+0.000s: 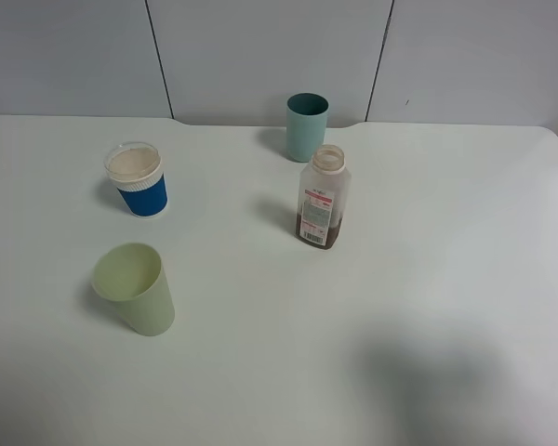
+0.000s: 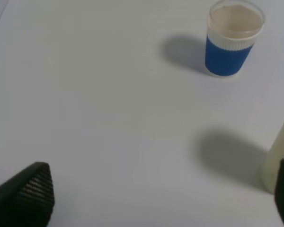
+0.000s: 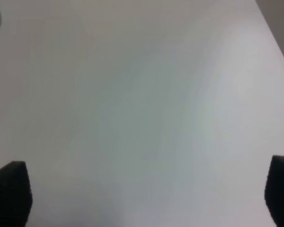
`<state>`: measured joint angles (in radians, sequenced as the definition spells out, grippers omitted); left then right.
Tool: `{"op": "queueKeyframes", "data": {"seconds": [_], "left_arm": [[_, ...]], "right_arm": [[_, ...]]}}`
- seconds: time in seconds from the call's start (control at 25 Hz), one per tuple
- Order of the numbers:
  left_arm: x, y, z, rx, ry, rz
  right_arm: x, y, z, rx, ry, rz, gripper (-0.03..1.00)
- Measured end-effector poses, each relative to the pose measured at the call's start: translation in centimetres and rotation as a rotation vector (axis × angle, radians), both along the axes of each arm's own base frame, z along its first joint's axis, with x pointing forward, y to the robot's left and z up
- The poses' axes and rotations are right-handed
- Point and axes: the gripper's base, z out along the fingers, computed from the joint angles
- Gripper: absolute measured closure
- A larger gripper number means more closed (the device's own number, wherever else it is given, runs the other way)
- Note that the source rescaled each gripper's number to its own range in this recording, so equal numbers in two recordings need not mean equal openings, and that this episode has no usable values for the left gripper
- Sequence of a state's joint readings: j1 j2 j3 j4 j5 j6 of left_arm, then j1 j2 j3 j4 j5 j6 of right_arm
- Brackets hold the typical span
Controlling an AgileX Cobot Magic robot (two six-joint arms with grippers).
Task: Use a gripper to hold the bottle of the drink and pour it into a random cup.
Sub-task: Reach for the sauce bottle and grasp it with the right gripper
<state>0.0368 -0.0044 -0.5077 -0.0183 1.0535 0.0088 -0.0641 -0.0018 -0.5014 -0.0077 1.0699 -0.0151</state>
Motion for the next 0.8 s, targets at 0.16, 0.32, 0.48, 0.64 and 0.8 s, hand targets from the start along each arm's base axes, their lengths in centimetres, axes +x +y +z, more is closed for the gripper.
{"op": "queueKeyframes", "data": {"seconds": [0.16,0.32,0.48,0.64,0.8], "left_arm": [[0.0,0.0,0.0,0.000,0.000,0.000],[0.0,0.0,0.0,0.000,0.000,0.000],[0.0,0.0,0.0,0.000,0.000,0.000],[0.0,0.0,0.0,0.000,0.000,0.000],[0.0,0.0,0.0,0.000,0.000,0.000]], "right_arm": [[0.2,0.0,0.3,0.002,0.010,0.001,-0.03],[1.9,-0.1,2.3,0.006,0.065,0.001,-0.03],[5.0,-0.3,4.6,0.011,0.160,0.002,-0.03],[8.7,-0.5,6.1,-0.006,0.235,0.016,-0.03],[12.6,-0.8,6.1,-0.010,0.288,0.029,-0.03]]}}
